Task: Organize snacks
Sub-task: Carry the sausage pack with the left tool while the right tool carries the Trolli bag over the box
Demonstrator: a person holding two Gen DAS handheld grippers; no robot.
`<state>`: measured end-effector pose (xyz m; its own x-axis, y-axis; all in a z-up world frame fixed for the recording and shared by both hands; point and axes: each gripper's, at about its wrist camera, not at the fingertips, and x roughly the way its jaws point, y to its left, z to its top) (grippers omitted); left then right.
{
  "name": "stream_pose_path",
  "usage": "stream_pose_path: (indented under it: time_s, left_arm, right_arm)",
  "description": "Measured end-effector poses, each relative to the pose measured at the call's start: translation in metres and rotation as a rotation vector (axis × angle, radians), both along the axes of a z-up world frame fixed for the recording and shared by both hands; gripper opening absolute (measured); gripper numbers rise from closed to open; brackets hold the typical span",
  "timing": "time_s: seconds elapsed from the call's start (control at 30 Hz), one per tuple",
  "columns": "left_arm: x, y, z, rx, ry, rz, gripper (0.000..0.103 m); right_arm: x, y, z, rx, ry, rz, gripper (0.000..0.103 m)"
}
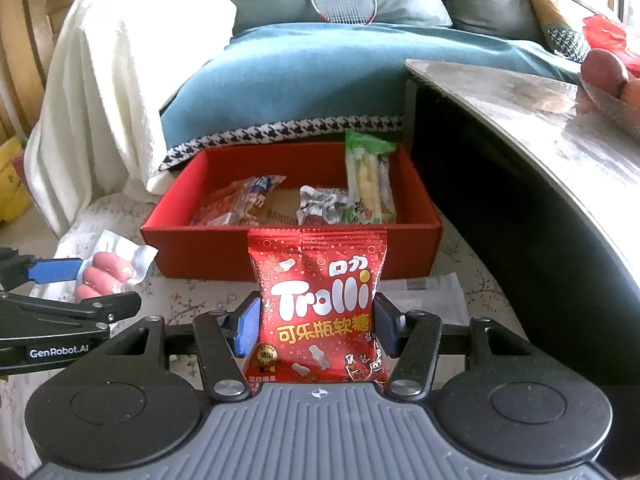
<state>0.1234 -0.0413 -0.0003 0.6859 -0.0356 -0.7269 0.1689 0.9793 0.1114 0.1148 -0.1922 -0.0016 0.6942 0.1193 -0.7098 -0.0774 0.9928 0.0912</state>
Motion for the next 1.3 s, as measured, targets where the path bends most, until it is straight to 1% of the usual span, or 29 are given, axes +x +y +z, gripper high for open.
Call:
stream_pose_path:
  time_s: [0.4, 0.77, 1.0, 1.3]
  left_arm:
    - [0.01, -0.006, 0.006, -0.004, -0.031, 0.017, 0.062]
    - [0.021, -0.011, 0.008, 0.002, -0.051, 0.035, 0.062]
    - [0.035, -0.013, 0.011, -0.018, -0.057, 0.051, 0.062]
    - [0.055, -0.018, 0.01, -0.007, -0.068, 0.061, 0.062]
  right_arm:
    - [0.004, -0.001, 0.007, 0.013, -0.042, -0.015, 0.064]
    - [0.017, -0.003, 0.012, 0.026, -0.083, -0.043, 0.064]
    - [0.026, -0.004, 0.013, 0.027, -0.101, -0.052, 0.064]
    - [0.043, -0.007, 0.014, 0.027, -0.121, -0.067, 0.065]
